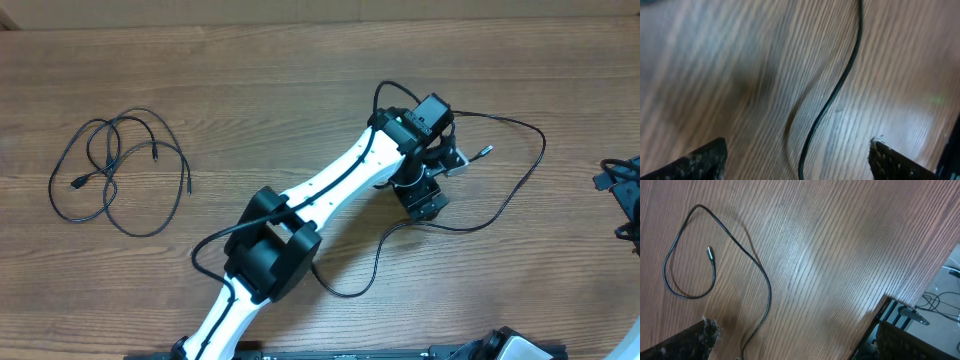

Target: Untangle cables

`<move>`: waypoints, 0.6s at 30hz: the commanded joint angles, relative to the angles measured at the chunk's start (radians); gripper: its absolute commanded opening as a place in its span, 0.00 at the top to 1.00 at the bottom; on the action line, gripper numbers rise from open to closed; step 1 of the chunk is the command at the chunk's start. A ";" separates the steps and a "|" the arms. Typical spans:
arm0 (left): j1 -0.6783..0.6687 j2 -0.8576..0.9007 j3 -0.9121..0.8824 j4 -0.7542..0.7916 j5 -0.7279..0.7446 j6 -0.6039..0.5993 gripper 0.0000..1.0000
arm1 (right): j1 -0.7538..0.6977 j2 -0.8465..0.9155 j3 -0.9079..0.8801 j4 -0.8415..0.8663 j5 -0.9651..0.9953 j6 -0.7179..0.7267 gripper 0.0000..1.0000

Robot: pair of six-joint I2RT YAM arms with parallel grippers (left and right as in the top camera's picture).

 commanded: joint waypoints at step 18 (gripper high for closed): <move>-0.102 0.053 -0.065 0.065 -0.213 0.044 0.14 | -0.003 -0.004 0.022 0.006 -0.004 0.005 0.00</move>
